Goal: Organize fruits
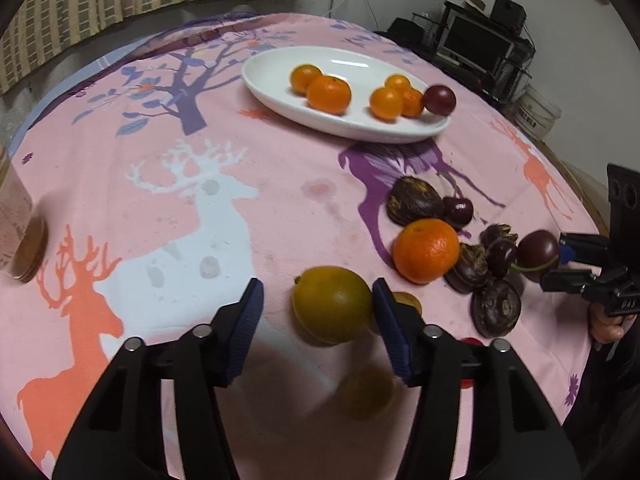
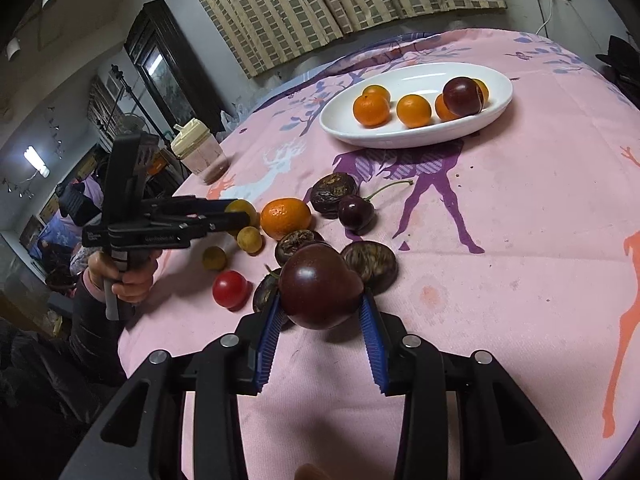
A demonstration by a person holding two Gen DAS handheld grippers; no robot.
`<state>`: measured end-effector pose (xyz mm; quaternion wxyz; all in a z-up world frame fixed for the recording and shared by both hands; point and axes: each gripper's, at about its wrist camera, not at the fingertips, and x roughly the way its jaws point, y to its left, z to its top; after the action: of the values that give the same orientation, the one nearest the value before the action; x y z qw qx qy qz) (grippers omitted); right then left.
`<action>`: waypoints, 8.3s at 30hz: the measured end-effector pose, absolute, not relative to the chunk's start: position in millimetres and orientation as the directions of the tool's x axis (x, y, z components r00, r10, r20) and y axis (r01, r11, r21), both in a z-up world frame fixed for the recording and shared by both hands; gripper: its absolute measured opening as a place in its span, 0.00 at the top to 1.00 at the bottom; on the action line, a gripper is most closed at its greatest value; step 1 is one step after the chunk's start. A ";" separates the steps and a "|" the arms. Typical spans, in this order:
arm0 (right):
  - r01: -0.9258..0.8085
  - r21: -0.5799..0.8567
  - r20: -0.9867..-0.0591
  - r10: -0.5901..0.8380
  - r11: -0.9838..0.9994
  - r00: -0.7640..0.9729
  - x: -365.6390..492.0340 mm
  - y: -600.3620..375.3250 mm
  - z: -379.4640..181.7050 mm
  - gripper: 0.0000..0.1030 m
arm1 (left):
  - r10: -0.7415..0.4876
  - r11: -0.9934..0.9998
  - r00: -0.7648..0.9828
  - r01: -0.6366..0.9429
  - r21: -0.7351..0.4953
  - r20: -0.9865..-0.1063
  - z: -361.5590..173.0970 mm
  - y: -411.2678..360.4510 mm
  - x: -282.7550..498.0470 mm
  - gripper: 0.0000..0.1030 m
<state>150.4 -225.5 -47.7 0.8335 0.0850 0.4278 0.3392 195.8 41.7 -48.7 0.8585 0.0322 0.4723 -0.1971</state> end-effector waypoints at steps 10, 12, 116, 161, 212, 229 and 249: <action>-0.496 0.418 -0.641 0.634 0.761 0.432 171.6 -228.8 -27.9 0.62 | -0.303 0.927 0.469 0.349 -0.142 -0.829 -50.8 43.1 197.8 0.62; -0.496 0.417 -0.621 0.637 0.761 0.456 181.9 -229.8 -16.8 0.62 | -0.299 0.932 0.483 0.334 -0.142 -0.823 -44.1 44.8 202.5 0.62; -0.487 0.248 -0.675 0.510 0.837 0.532 131.5 -196.6 -29.5 0.60 | -0.353 0.906 0.539 0.402 -0.136 -0.765 -40.6 56.6 141.1 0.43; -0.330 0.202 -0.720 0.369 0.922 0.588 166.1 -229.3 -23.9 0.74 | -0.337 0.864 0.460 0.497 -0.076 -0.821 -53.1 38.6 130.0 0.76; -0.376 0.077 -0.793 0.285 0.923 0.538 139.7 -188.1 -54.9 0.41 | -0.315 0.937 0.629 0.325 -0.127 -0.710 -26.9 41.5 139.1 0.08; -0.345 0.170 -0.741 0.350 0.923 0.573 141.7 -204.2 -50.9 0.60 | -0.389 0.825 0.467 0.559 -0.076 -0.794 -49.3 -19.3 114.7 0.53; -0.326 0.219 -0.504 0.393 0.919 0.769 238.3 -212.0 32.5 0.60 | -0.376 0.909 0.658 0.397 -0.124 -0.652 48.5 -33.2 240.5 0.73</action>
<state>238.3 -212.0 32.5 0.9386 0.0596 0.2806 0.1916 240.5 -33.2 48.5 0.9105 0.0145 0.3545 -0.2124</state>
